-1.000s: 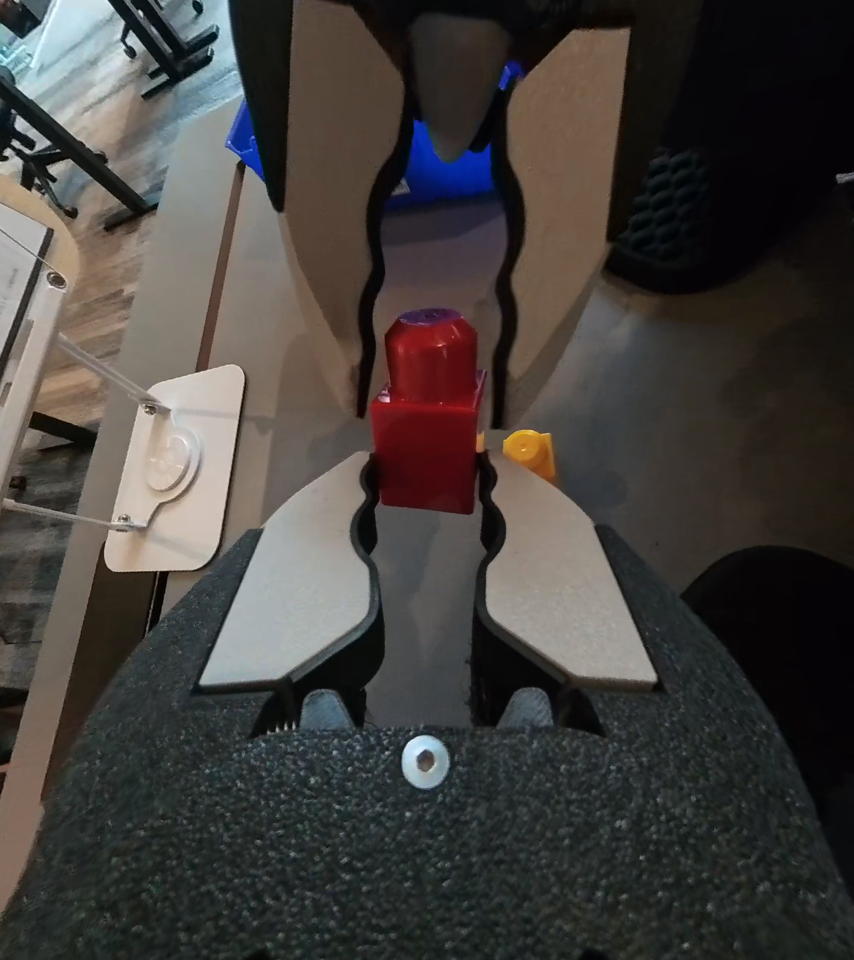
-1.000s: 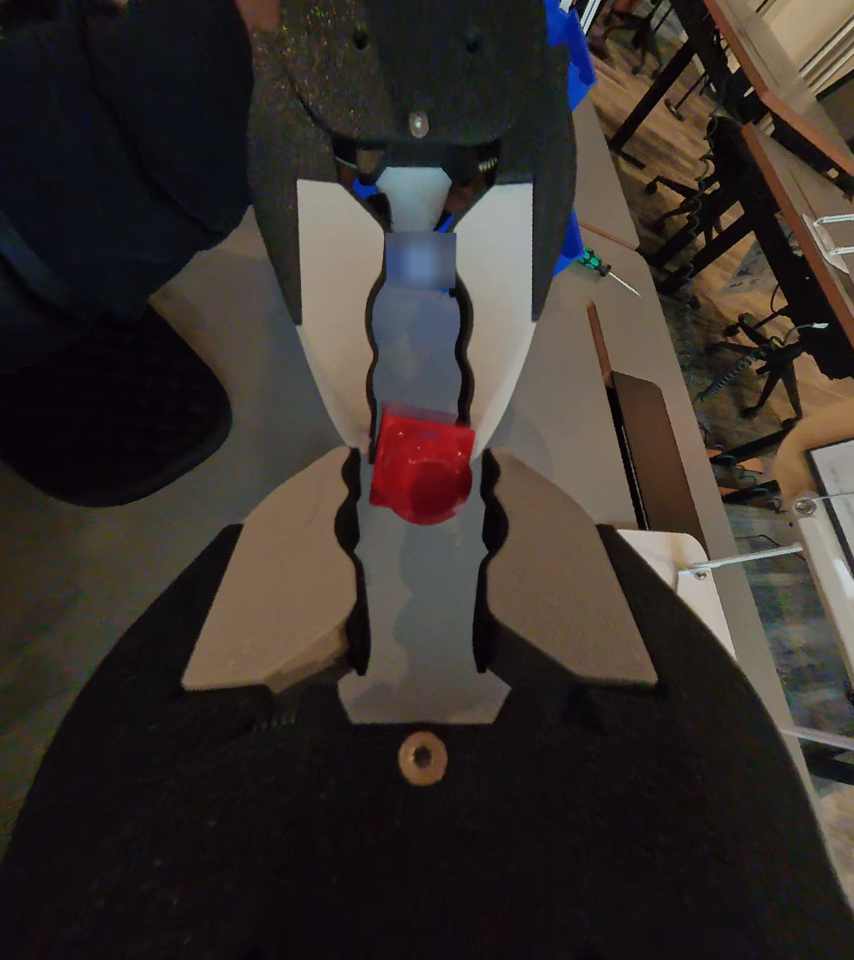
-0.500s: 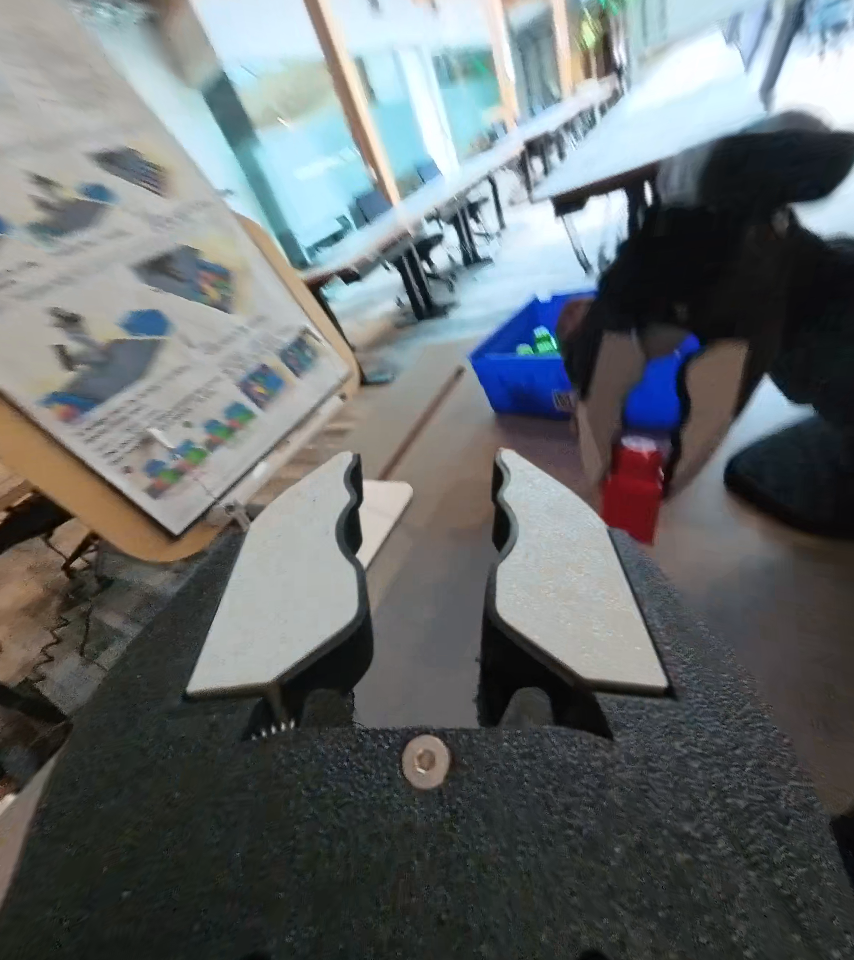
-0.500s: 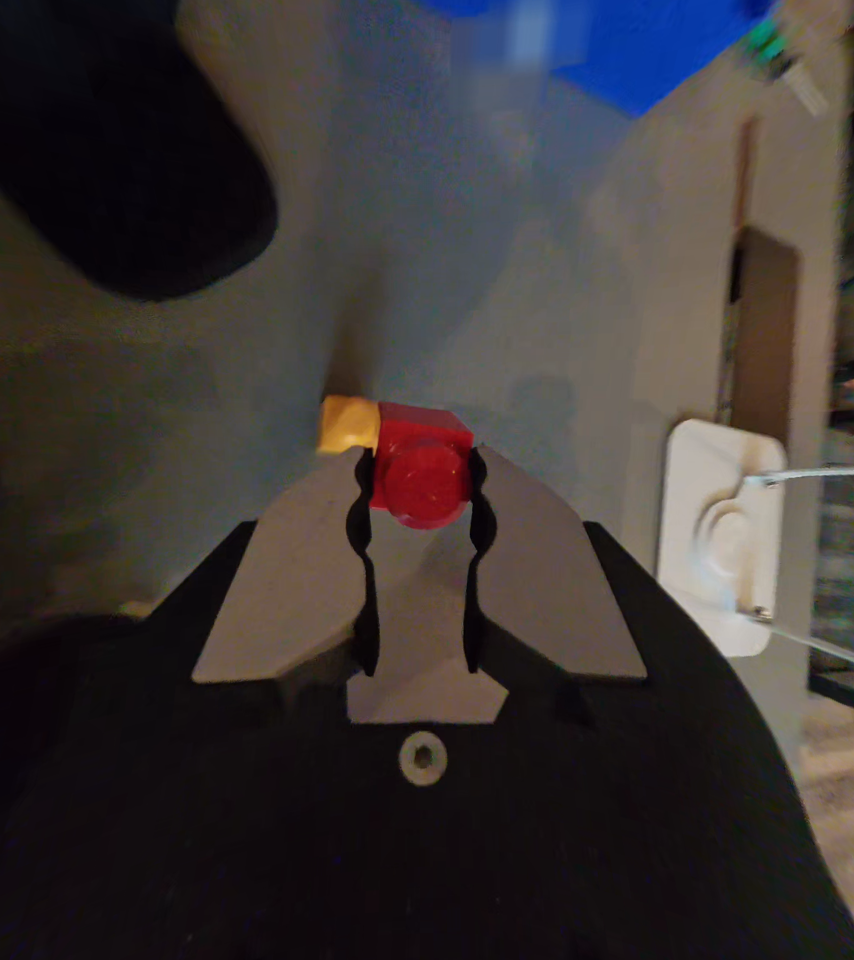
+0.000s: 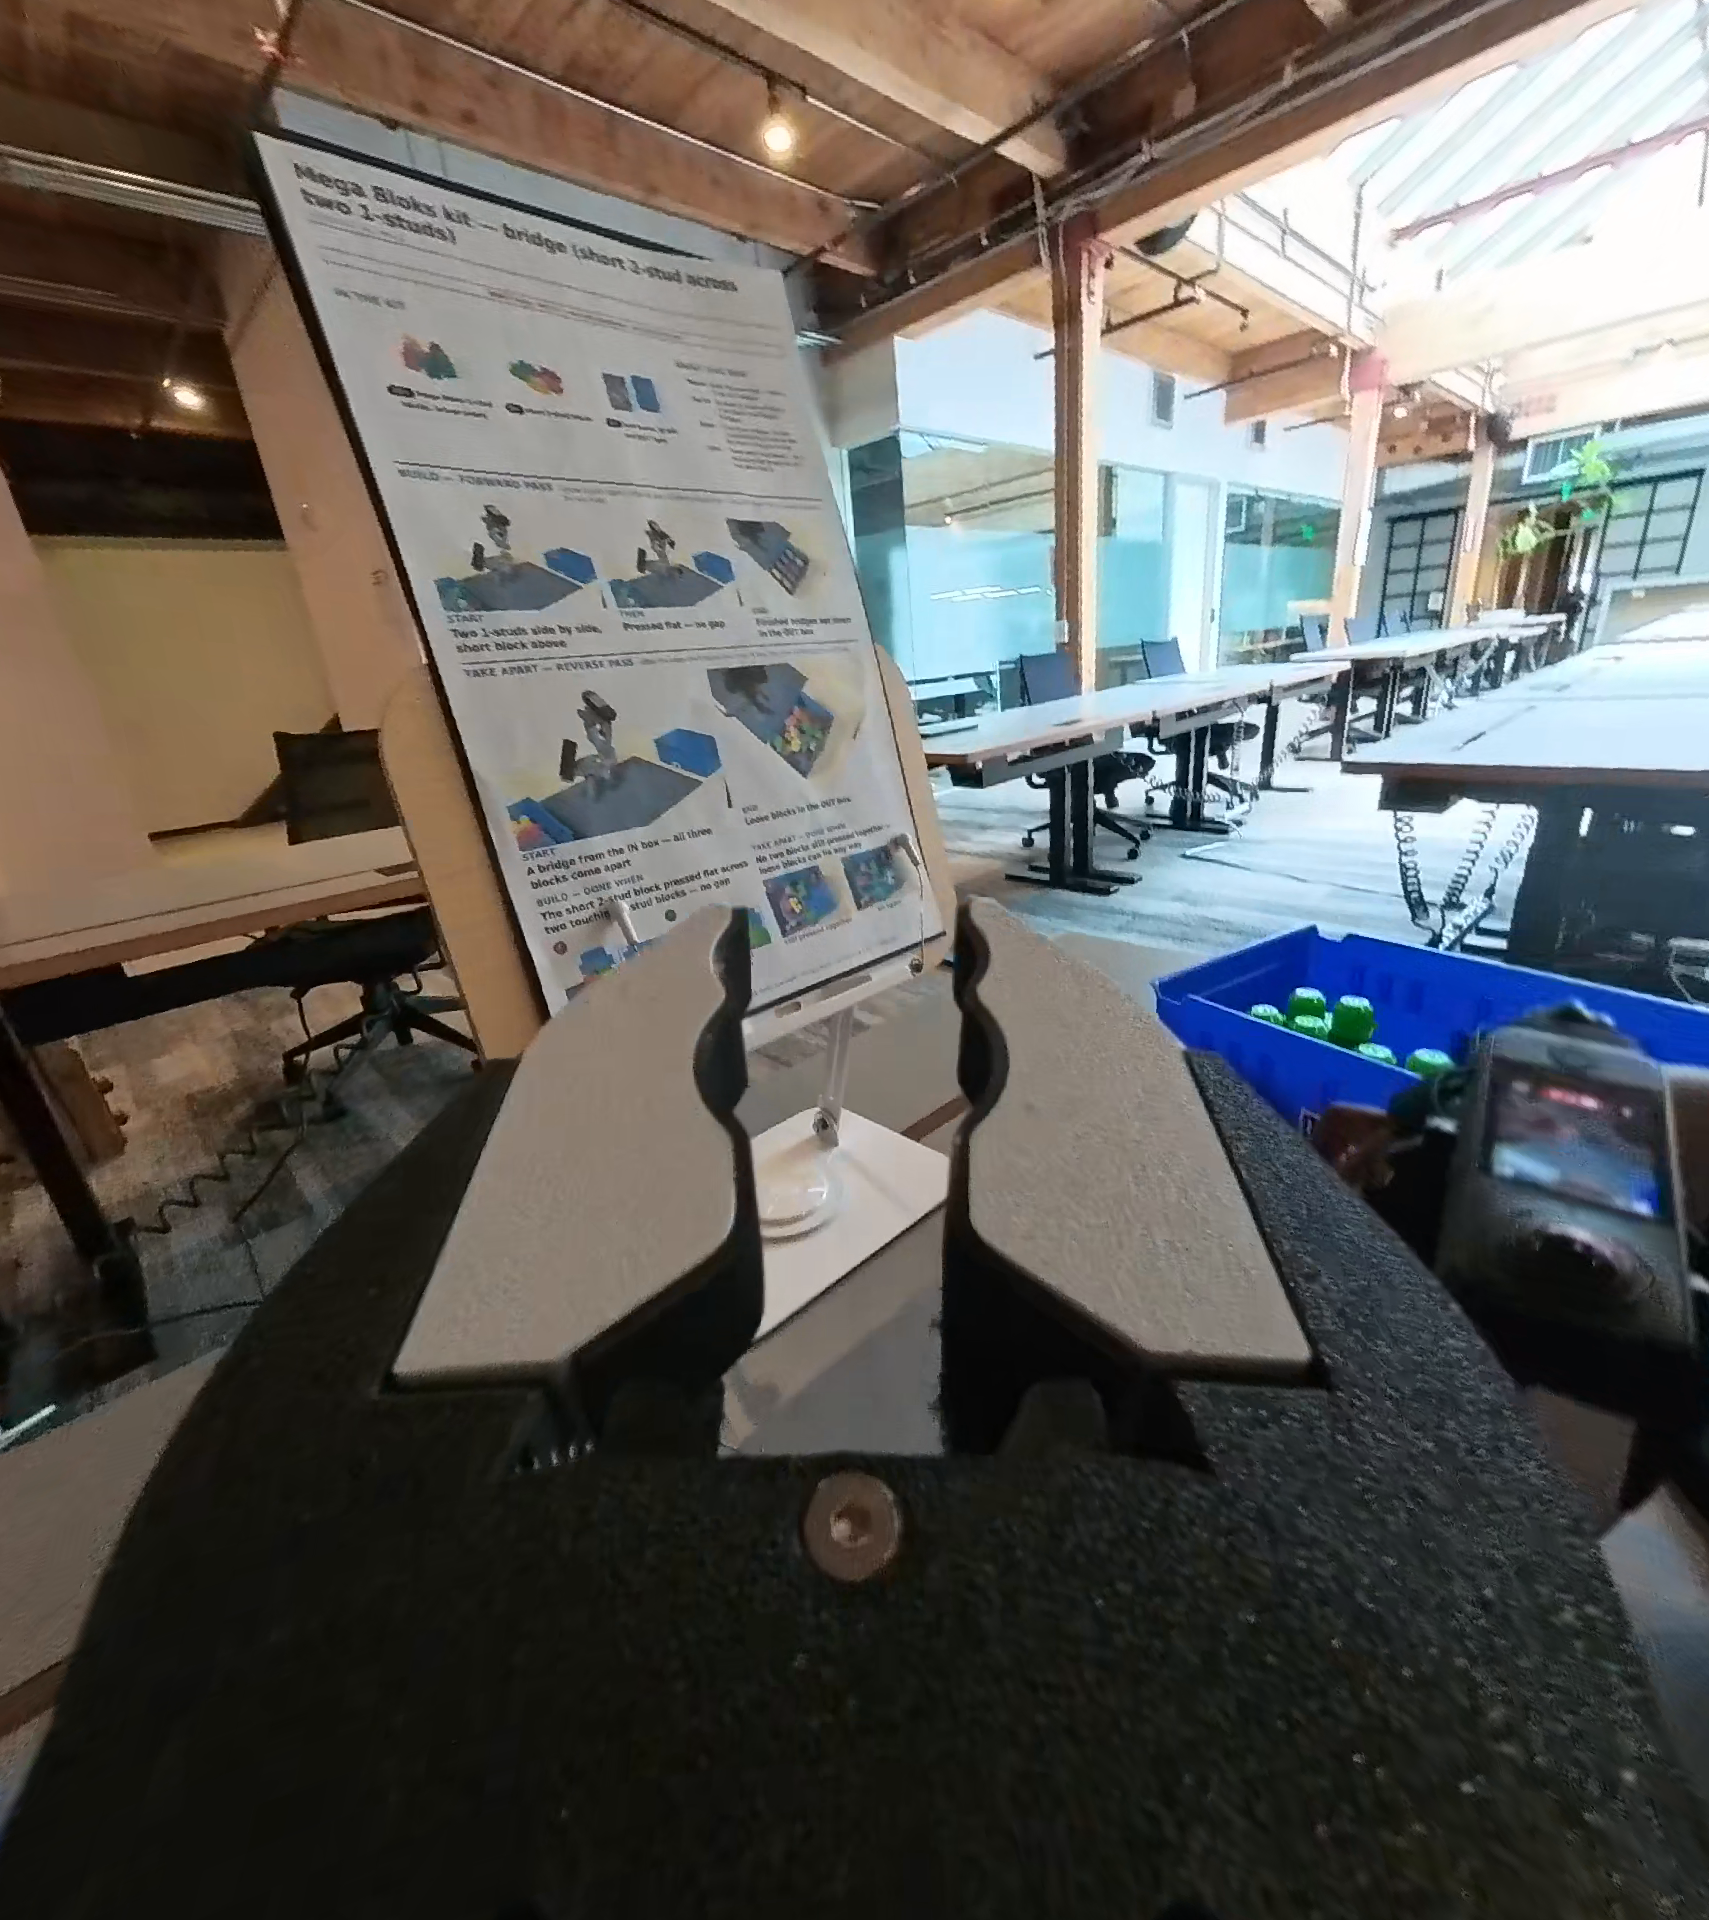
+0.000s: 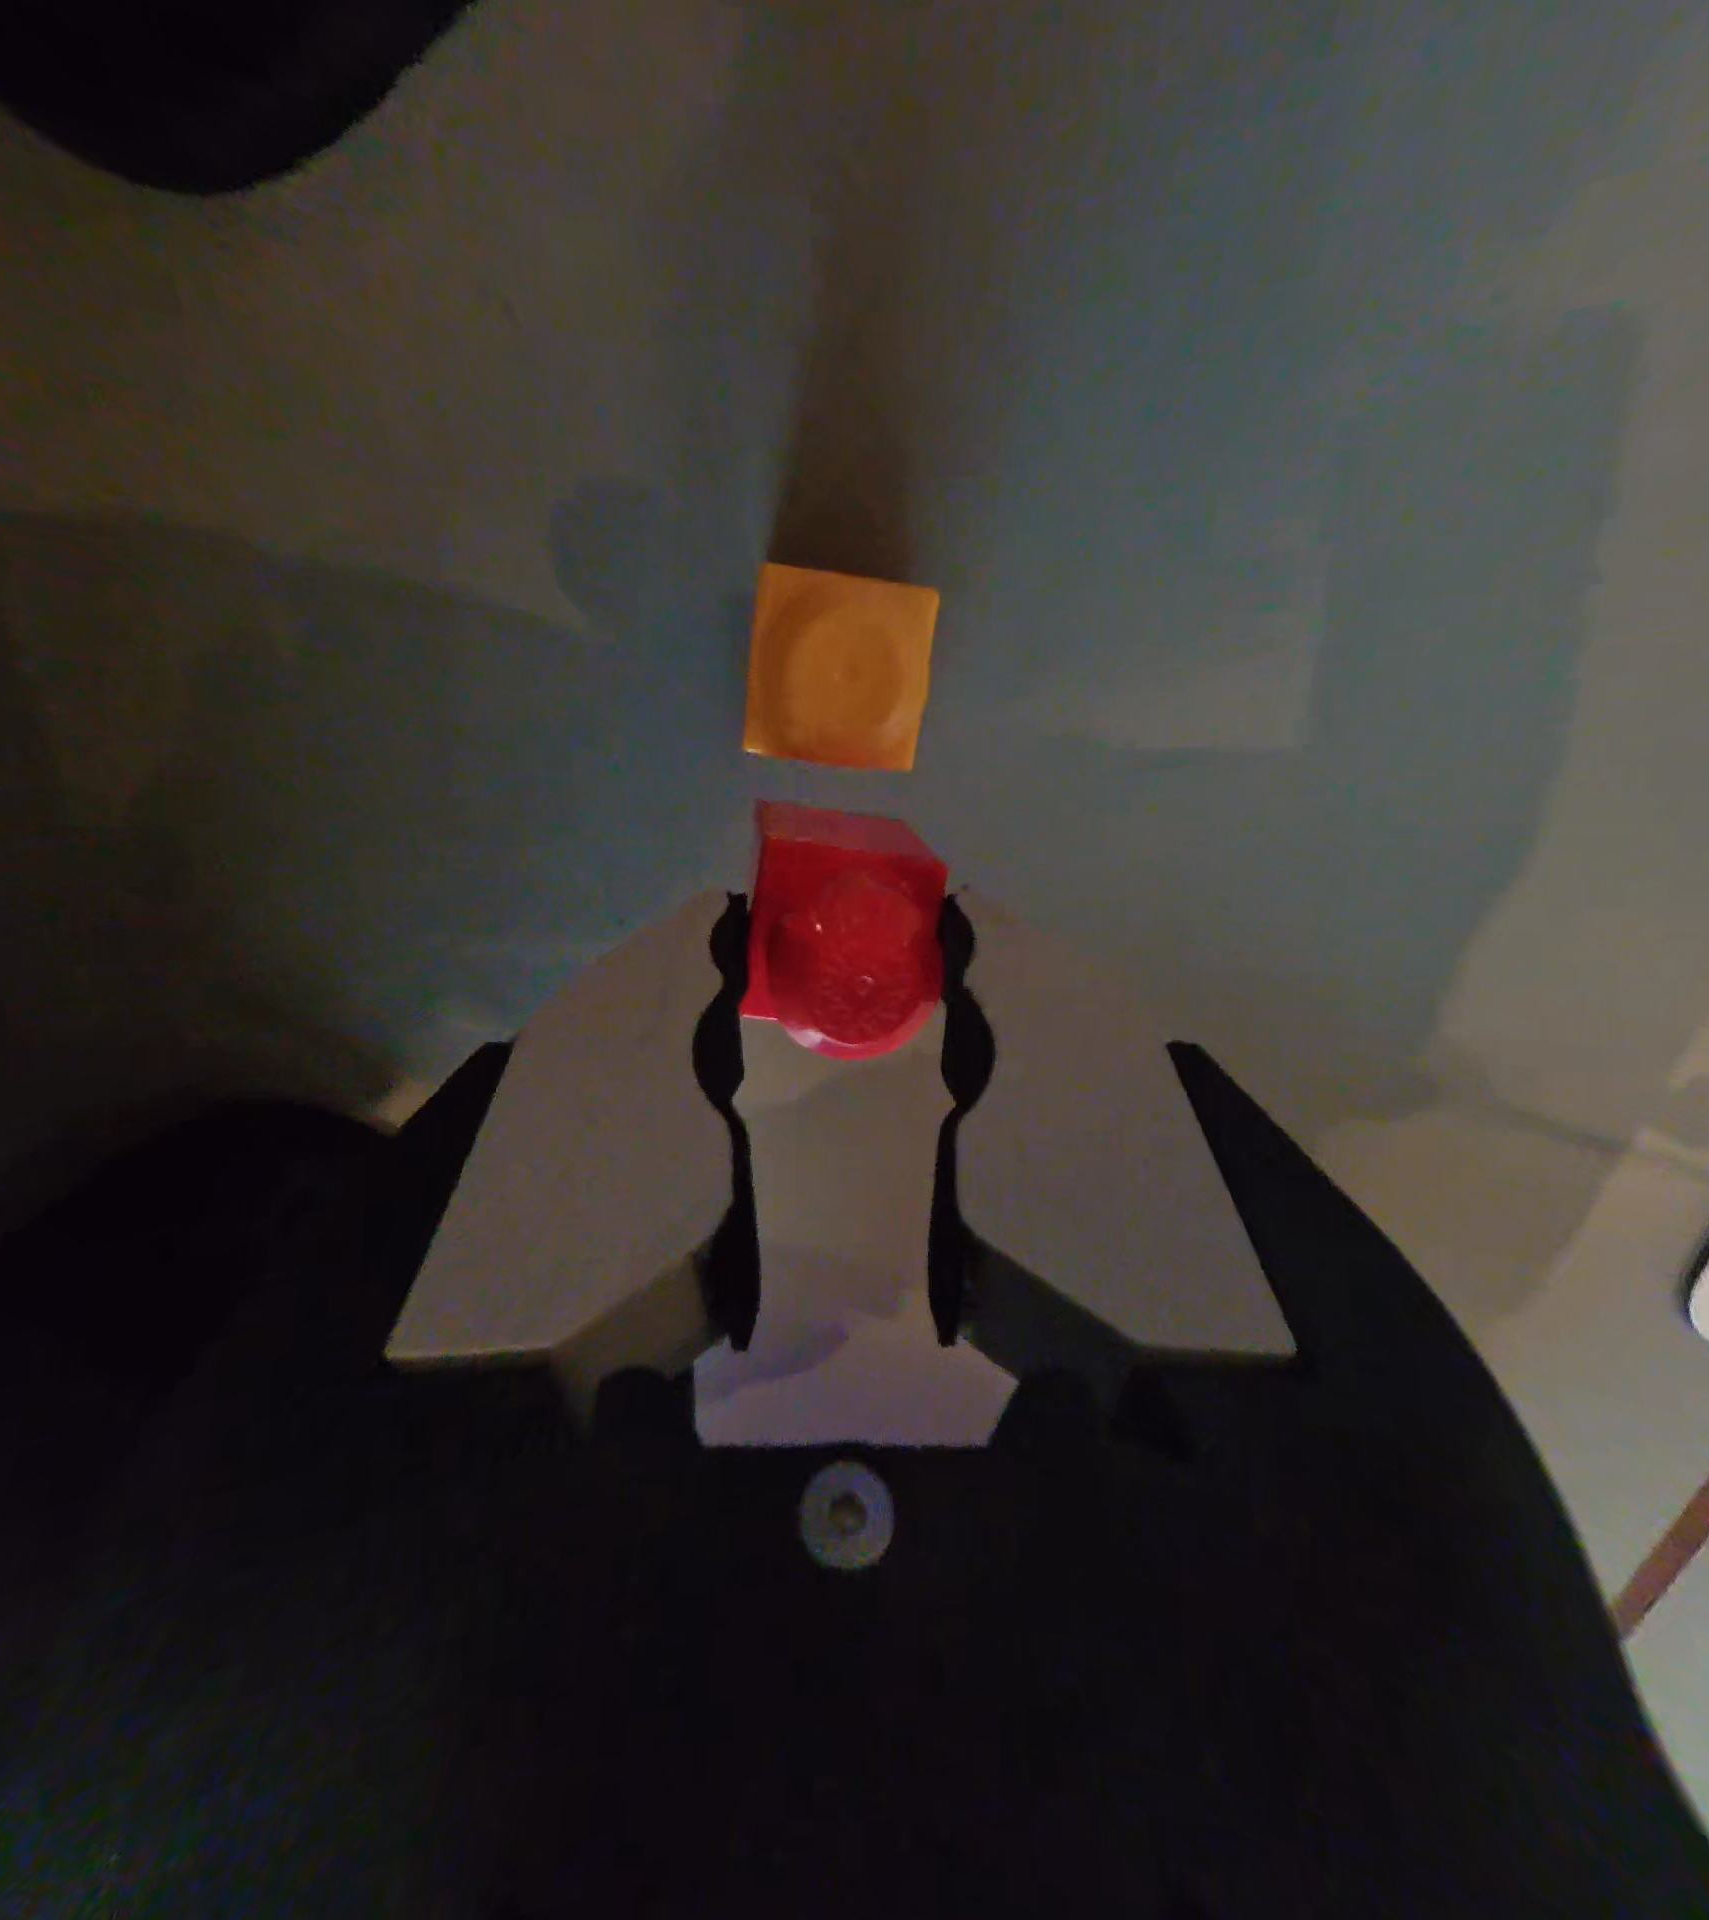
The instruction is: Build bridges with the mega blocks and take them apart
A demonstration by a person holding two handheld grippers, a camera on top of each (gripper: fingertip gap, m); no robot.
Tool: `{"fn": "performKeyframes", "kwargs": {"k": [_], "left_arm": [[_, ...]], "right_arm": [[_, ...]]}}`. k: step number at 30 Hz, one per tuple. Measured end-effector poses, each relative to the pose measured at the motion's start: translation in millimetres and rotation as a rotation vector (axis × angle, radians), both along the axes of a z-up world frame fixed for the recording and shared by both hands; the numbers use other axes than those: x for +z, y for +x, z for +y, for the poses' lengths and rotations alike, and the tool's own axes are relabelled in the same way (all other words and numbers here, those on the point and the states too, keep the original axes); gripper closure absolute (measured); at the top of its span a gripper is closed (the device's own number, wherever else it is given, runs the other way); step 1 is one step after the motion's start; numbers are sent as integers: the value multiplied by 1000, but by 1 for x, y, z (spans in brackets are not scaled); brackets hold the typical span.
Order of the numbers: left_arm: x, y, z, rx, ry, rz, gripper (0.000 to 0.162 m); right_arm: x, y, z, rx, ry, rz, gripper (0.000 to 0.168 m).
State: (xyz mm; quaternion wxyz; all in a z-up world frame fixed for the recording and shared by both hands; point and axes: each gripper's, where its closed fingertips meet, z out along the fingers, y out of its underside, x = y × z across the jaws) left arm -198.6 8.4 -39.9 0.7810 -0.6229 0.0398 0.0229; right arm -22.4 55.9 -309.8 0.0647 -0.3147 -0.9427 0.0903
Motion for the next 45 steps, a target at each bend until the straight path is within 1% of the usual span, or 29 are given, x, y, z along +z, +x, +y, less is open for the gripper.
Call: {"fn": "performKeyframes", "kwargs": {"k": [7,10,19,45], "left_arm": [[-4,-5,4,16,-13,-12,125],[-5,-7,3,25,-20,-9,126],[-3,-17,-5,59,-6,-19,127],[-10,-21,-4,101,-53,27,127]], "right_arm": [[-11,-2,-5,-1,6,-27,134],[-10,-3,-7,-13,-9,-25,134],[-14,-1,-13,31,-27,-38,134],[-20,-4,-12,36,-20,-44,134]]}}
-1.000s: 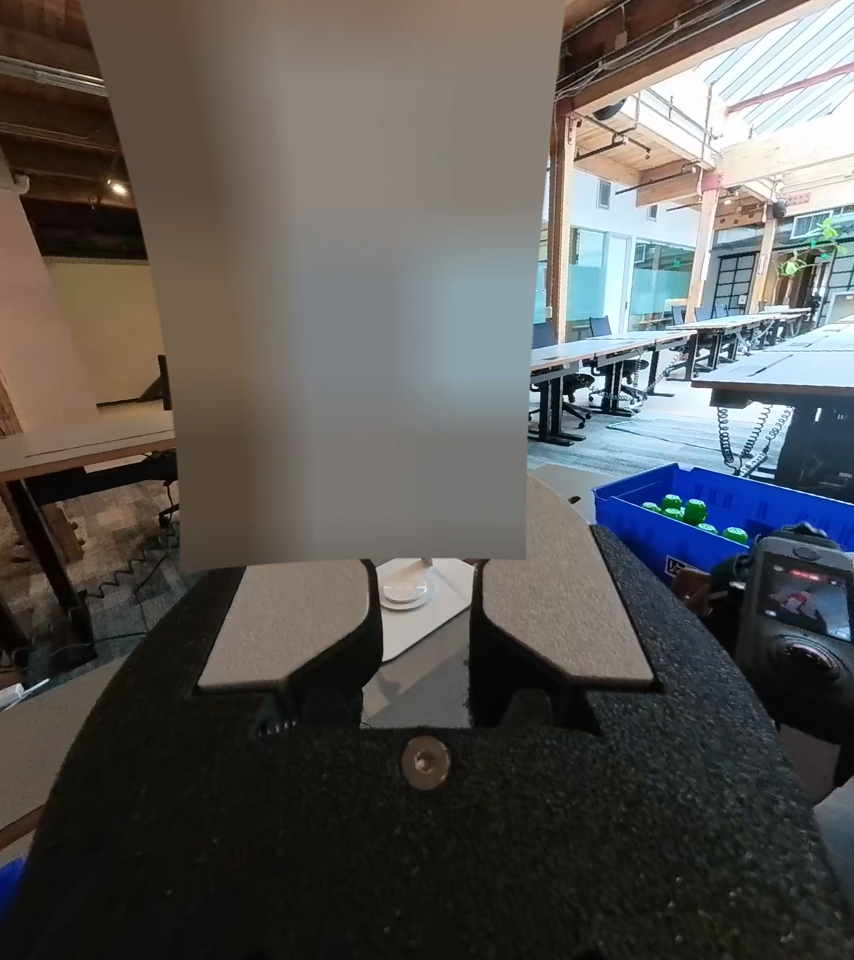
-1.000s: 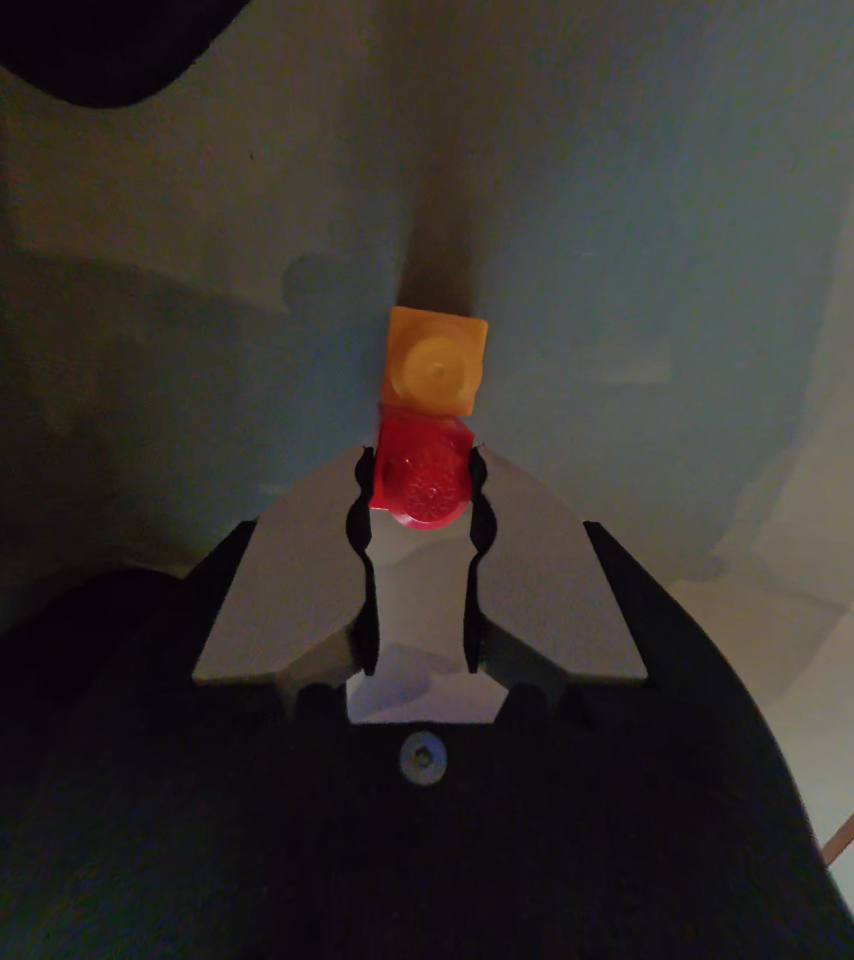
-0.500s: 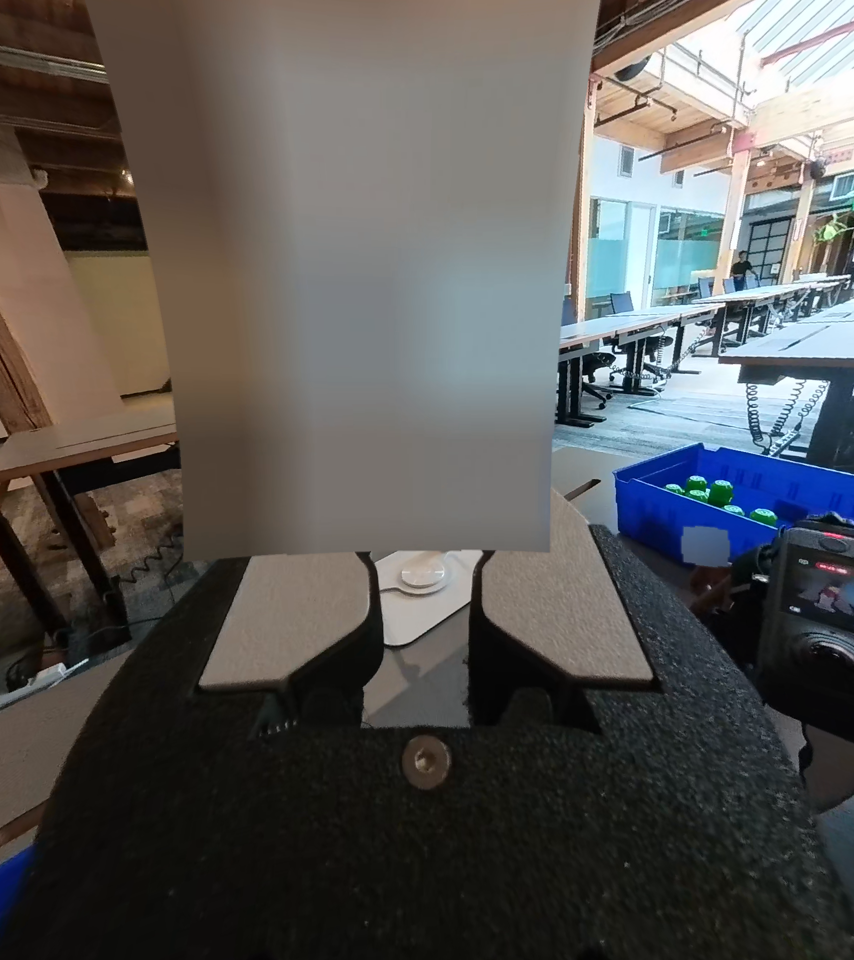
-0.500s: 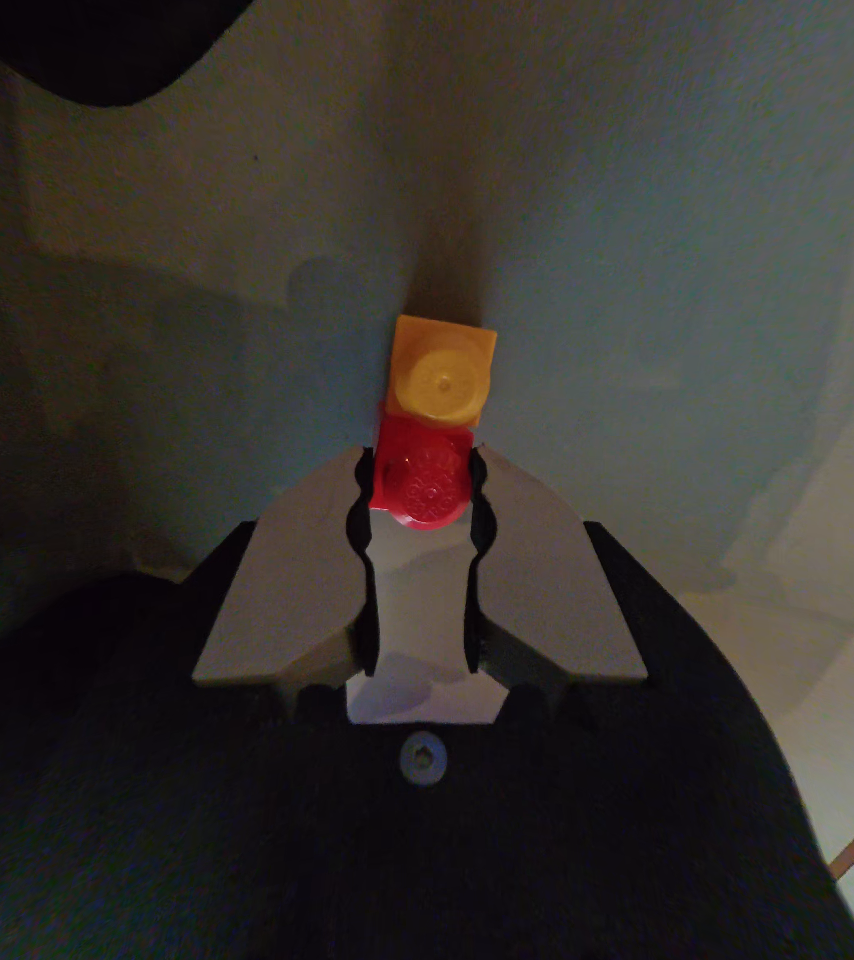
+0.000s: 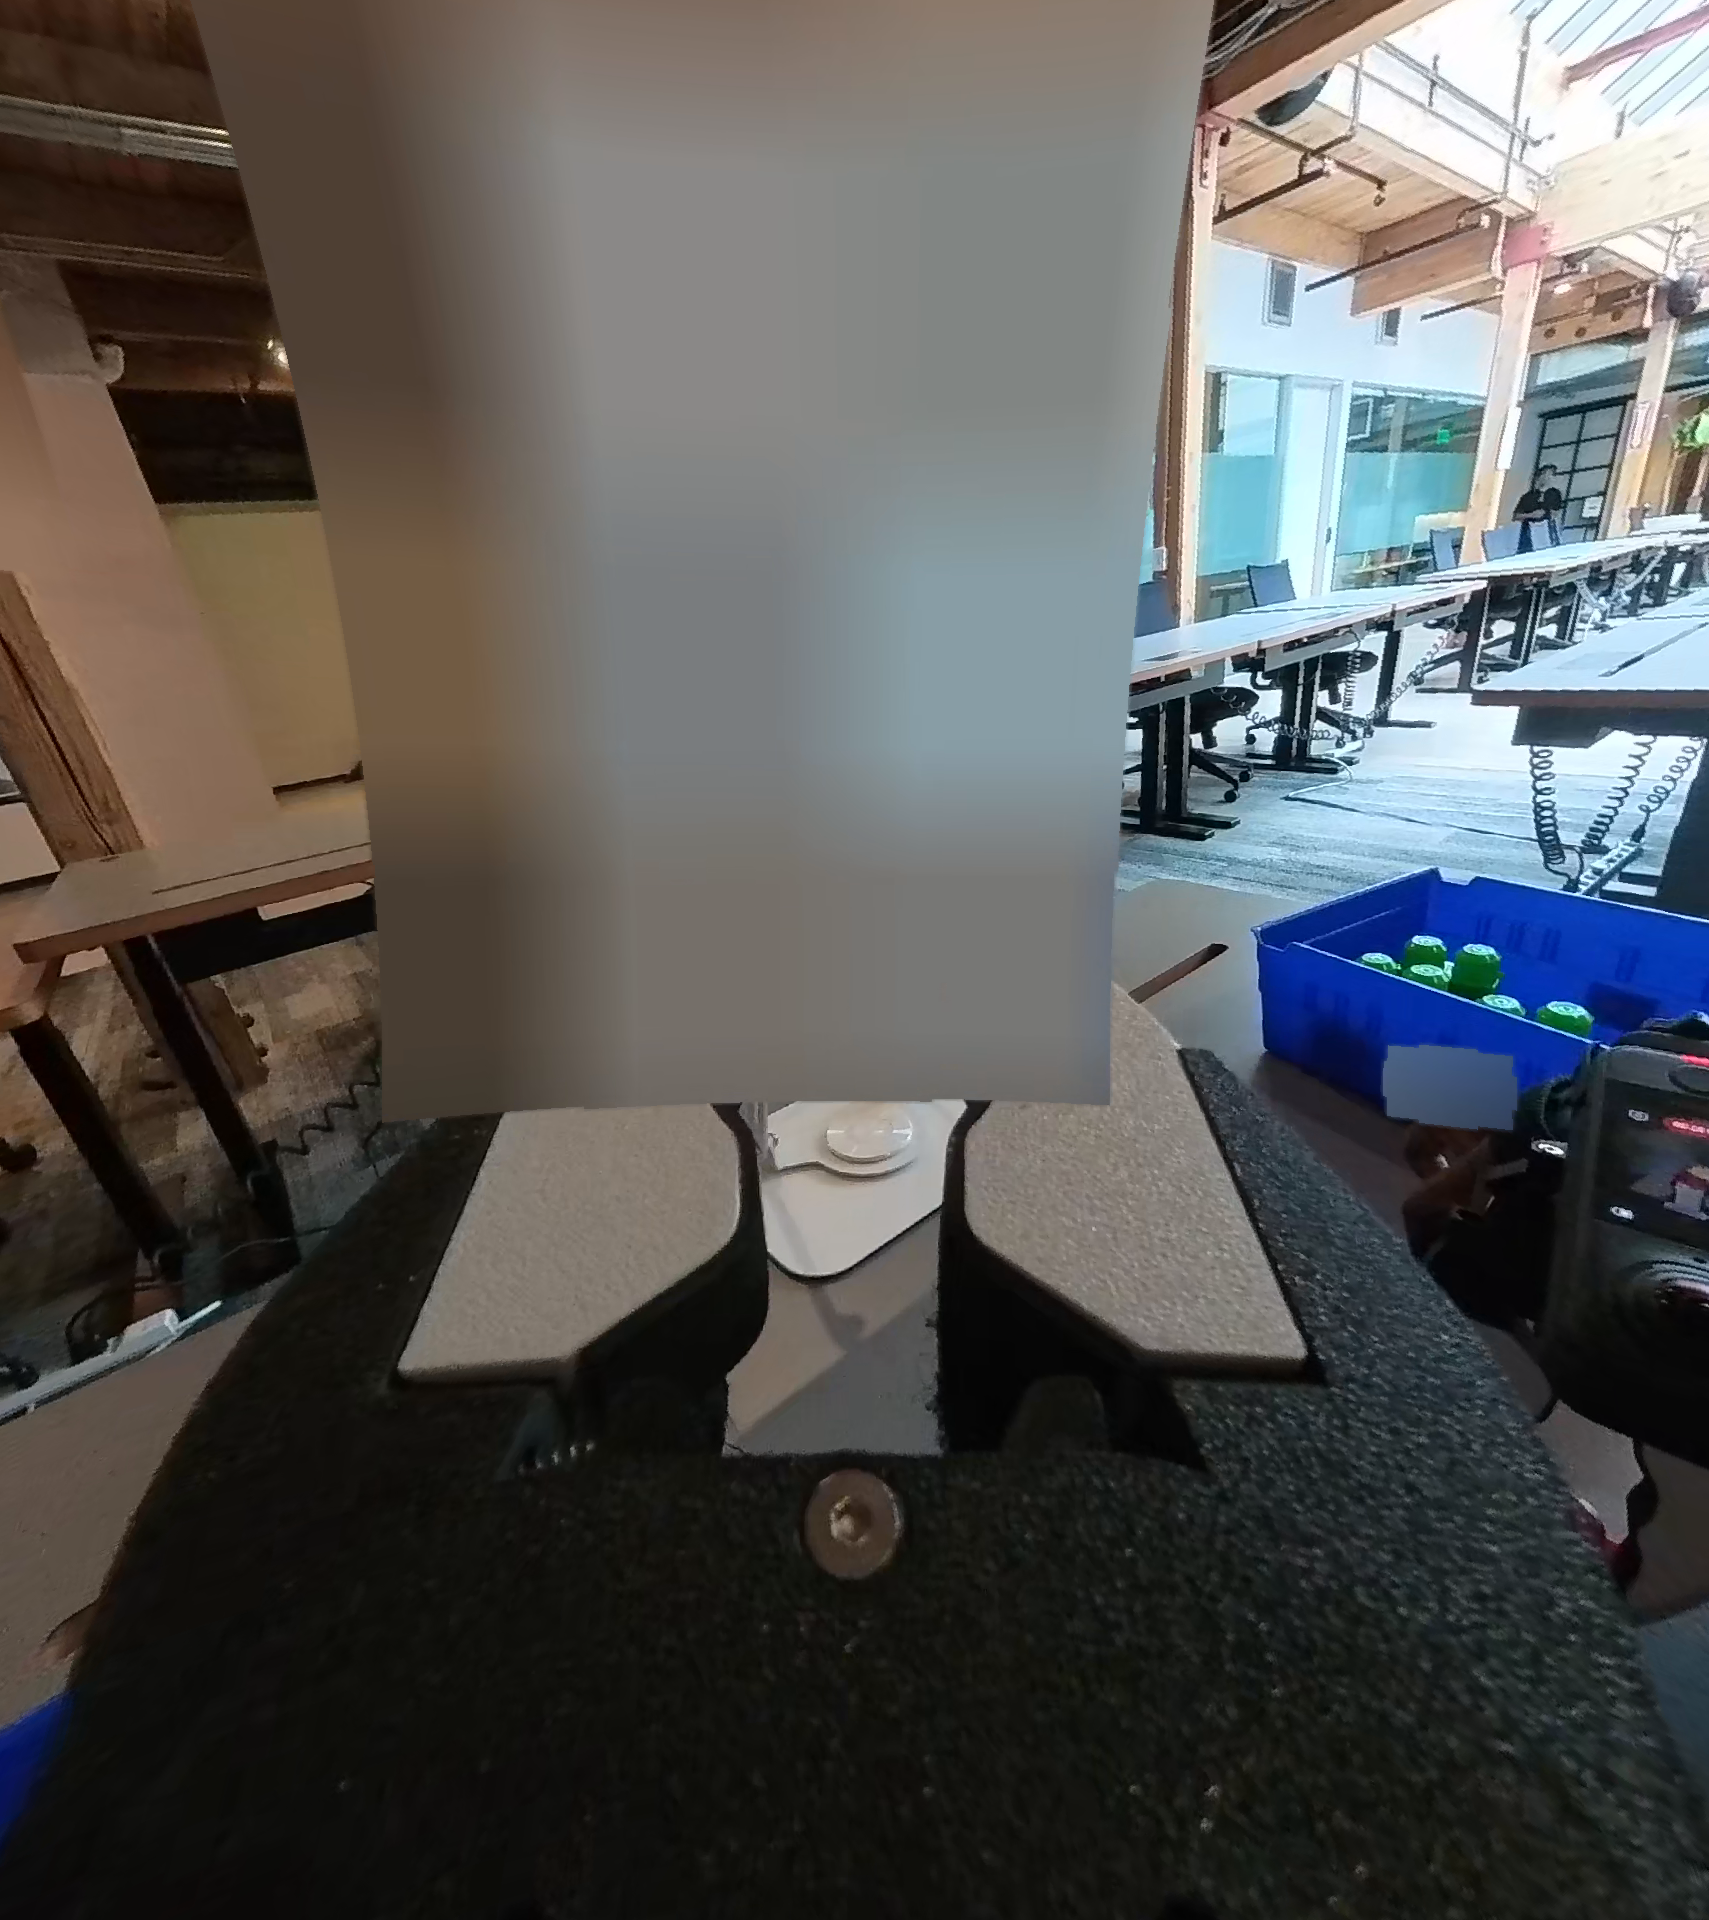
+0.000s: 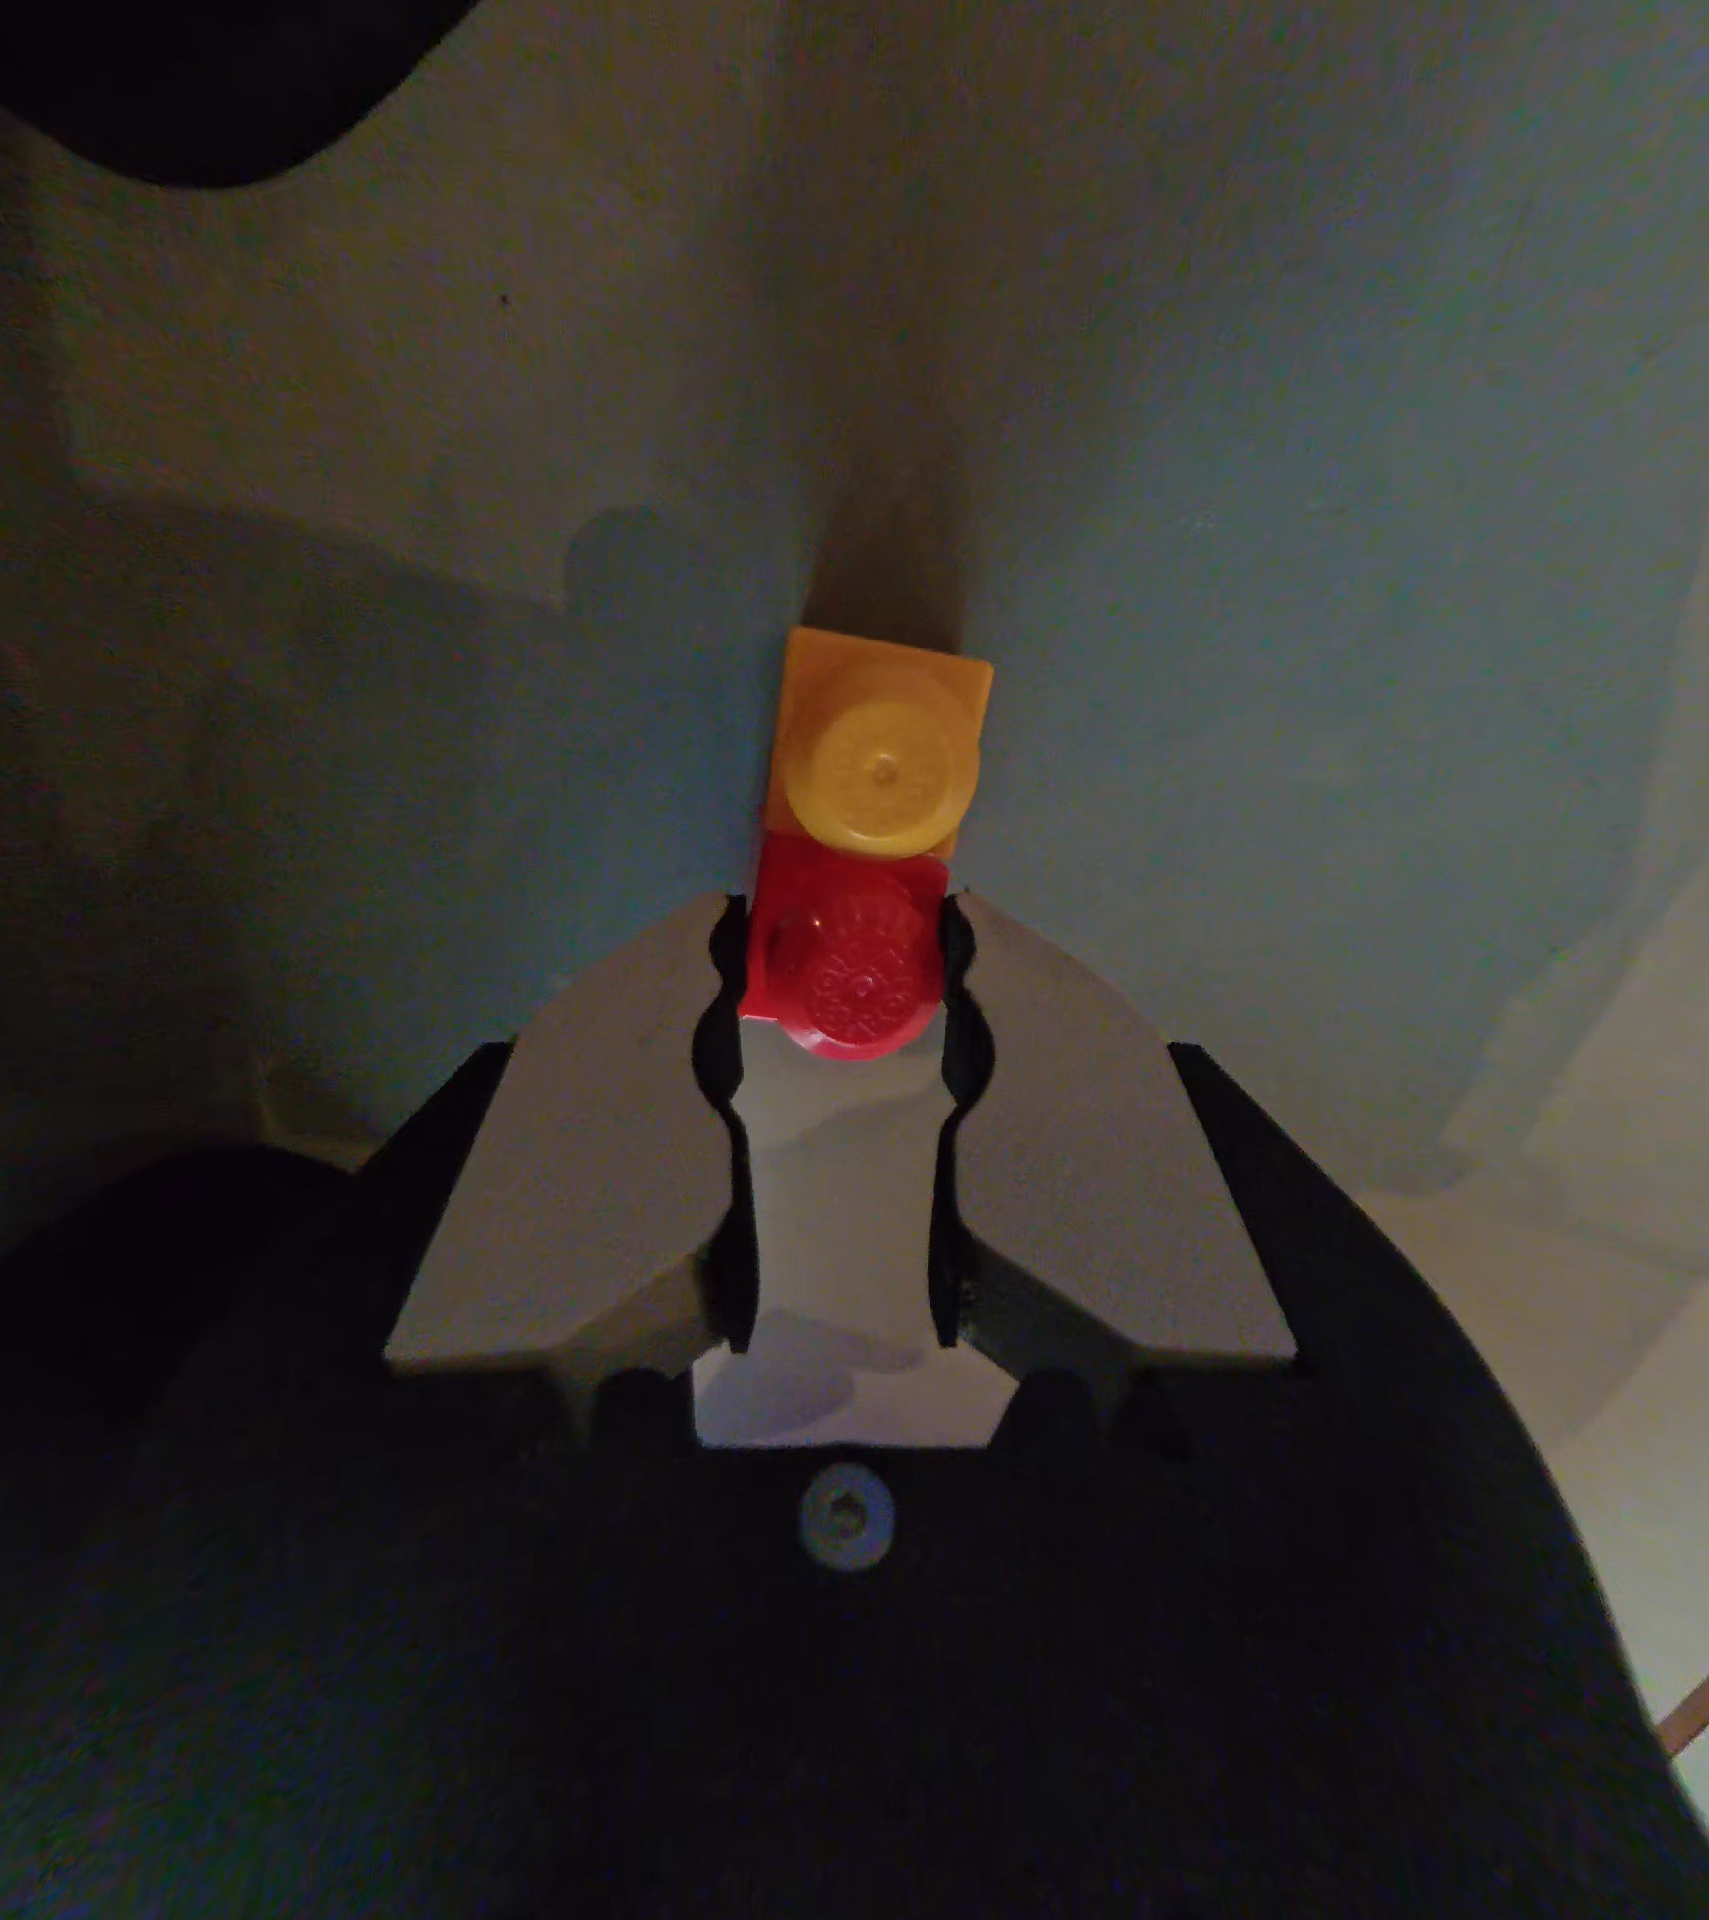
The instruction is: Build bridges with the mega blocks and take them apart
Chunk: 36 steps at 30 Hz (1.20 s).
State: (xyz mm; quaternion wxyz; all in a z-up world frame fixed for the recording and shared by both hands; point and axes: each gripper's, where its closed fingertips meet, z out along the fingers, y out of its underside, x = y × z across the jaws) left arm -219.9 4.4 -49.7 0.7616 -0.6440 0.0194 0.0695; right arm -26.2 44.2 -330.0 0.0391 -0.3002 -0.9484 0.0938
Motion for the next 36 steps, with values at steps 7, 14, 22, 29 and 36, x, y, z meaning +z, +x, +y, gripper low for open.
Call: {"fn": "performKeyframes", "kwargs": {"k": [7,14,22,29,36], "left_arm": [[-1,-1,-1,8,-6,6,127],[-2,-3,-1,16,-15,13,127],[-2,-3,-3,19,-15,15,127],[-3,-3,-2,17,-24,21,127],[-4,-3,-2,15,-31,25,127]], "right_arm": [[-1,0,0,0,-2,-2,133],[0,-1,-2,9,-5,8,133],[0,-2,-1,15,-2,16,133],[0,-2,-1,24,3,17,133],[0,-3,-2,31,3,24,133]]}}
